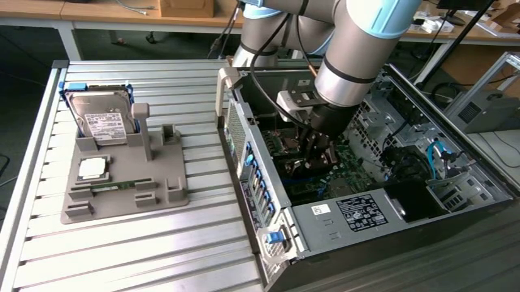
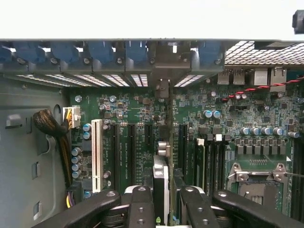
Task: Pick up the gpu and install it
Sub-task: 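Insert the gpu into the slot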
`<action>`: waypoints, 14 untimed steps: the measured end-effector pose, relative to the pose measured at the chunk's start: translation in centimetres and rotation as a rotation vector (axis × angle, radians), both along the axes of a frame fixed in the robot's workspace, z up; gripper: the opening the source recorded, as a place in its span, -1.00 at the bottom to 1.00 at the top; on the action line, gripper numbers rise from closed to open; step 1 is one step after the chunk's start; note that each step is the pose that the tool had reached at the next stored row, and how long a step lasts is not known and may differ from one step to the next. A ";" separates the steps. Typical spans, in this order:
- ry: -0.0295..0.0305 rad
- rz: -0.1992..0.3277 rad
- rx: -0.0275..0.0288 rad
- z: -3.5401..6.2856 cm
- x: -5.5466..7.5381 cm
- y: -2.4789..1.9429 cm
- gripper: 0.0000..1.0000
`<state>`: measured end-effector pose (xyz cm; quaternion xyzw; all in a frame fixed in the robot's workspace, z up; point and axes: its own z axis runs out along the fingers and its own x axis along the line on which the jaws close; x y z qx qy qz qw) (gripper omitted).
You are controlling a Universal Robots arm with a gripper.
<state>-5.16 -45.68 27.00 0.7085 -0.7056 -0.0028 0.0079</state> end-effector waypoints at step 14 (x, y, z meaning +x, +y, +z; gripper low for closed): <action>0.0006 -0.004 0.0205 0.10 0.8 0.01 -0.47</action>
